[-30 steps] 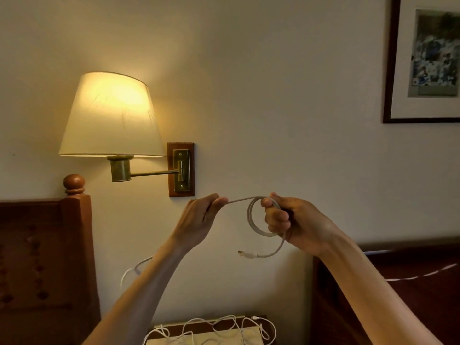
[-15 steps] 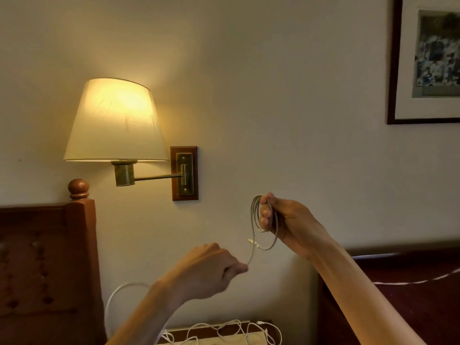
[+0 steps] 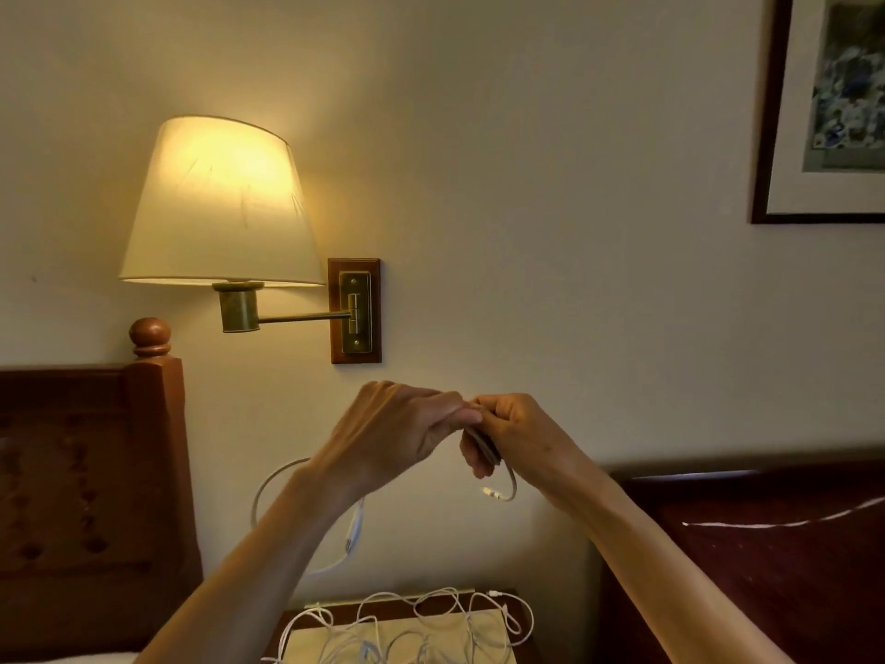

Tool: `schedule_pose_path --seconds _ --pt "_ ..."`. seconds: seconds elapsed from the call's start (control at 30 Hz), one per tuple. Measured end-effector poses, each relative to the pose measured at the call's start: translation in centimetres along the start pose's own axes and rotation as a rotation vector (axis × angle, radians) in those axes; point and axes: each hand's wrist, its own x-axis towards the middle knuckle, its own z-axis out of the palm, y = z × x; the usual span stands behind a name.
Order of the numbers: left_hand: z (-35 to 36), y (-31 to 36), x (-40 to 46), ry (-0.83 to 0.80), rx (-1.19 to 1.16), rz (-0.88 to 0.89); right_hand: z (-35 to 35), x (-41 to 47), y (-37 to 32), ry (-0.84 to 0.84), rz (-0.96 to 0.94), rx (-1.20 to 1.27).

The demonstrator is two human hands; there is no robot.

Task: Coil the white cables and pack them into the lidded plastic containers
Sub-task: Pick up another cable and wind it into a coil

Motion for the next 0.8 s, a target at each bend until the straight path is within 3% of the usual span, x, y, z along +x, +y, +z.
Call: schedule_pose_path --seconds 0.13,0.27,0.5,0.57,0.63,0.7,0.8 --pt "0.8 -2.1 -0.1 0.107 -0.112 -0.100 -0.3 -0.2 0.2 -0.095 0.080 0.108" --pt "1.5 -4.7 -1.9 0.179 -0.196 -0.277 -1.9 -0.3 0.4 -0.154 0.201 0.615" --pt "4.4 -6.4 -8.1 0.071 -0.291 -0.394 -5.0 -0.2 1.3 -0.237 0.110 1.127" --pt "4.9 -5.0 -8.9 -0.027 -0.237 -0.454 -4.8 0.2 1.7 -0.198 0.106 1.143" --pt "4.5 -3.0 -8.6 -0.240 -0.175 -0.499 -4.2 0.4 1.8 -0.103 0.112 1.054" --pt "3.4 -0.8 -7.3 -0.480 -0.107 -0.407 -3.4 0.7 1.8 0.013 0.112 0.874" --pt "0.7 2.3 -4.5 -0.639 -0.257 -0.278 -1.7 1.0 1.9 0.107 0.062 0.585"
